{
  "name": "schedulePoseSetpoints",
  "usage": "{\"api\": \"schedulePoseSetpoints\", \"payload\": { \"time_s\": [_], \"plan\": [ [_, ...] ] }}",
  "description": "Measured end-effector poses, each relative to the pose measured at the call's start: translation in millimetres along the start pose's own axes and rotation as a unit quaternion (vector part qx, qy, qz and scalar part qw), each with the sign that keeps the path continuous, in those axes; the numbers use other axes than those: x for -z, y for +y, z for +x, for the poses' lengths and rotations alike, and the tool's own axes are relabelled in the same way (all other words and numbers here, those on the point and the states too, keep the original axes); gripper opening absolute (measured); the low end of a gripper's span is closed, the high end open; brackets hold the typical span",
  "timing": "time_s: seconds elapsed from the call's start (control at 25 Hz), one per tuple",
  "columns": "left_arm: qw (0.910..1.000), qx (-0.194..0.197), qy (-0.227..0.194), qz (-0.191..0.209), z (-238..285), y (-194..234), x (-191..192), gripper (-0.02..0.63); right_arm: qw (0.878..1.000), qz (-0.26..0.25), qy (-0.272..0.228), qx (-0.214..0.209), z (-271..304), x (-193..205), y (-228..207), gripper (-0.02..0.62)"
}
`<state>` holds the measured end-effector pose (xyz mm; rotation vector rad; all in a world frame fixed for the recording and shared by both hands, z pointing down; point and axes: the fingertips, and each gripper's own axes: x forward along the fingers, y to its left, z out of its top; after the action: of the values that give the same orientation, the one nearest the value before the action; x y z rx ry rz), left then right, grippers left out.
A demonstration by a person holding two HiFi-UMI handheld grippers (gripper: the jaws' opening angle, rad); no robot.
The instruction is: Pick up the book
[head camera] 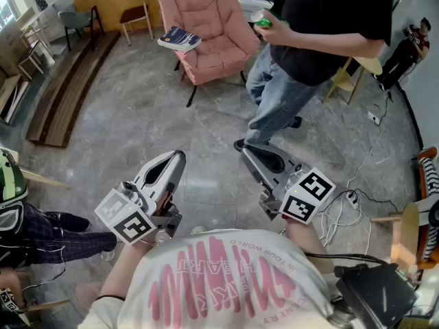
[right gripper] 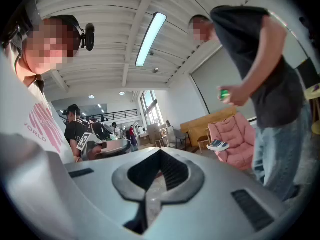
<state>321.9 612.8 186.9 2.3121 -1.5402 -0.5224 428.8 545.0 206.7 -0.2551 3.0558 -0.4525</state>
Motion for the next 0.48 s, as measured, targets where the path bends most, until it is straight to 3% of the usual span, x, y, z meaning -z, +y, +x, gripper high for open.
{"api": "schedulePoseSetpoints", "payload": {
  "time_s": [0.48],
  "plan": [
    [1.0,-0.004,0.002,0.0,-4.1,0.4,-3.9,0.008,1.0,0.002,0.008,-0.008,7.0,0.8,4.8,0.008]
  ]
}}
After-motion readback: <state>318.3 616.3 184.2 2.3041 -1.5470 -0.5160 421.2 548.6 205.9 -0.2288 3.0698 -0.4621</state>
